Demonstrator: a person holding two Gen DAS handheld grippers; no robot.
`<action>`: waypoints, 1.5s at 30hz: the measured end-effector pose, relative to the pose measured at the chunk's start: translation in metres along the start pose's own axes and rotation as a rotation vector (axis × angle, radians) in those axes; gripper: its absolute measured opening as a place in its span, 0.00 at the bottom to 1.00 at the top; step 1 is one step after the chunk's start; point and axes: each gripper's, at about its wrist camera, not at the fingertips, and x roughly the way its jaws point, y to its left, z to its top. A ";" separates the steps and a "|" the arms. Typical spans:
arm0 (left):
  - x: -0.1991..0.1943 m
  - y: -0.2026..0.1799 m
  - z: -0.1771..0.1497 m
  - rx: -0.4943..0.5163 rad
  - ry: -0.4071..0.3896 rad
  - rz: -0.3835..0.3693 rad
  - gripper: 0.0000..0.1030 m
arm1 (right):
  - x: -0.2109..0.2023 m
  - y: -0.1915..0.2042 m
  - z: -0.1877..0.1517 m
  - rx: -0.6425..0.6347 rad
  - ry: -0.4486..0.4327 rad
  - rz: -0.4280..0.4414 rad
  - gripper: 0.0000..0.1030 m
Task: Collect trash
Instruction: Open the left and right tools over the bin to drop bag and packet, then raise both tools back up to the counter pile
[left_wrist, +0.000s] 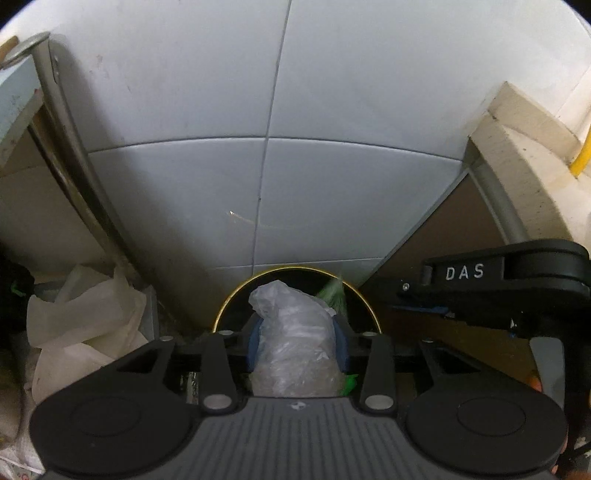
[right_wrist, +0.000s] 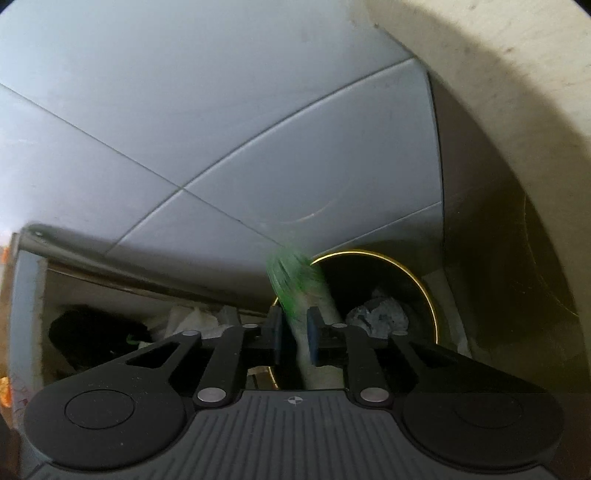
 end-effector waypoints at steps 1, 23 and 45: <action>0.002 0.000 0.000 -0.001 0.005 -0.001 0.37 | 0.003 0.000 0.001 -0.001 0.005 -0.004 0.21; -0.013 -0.006 -0.004 0.028 -0.021 -0.017 0.52 | -0.033 -0.004 -0.004 0.014 -0.062 -0.005 0.31; -0.093 -0.028 -0.004 0.038 -0.164 -0.110 0.53 | -0.136 0.012 -0.038 -0.072 -0.265 0.034 0.53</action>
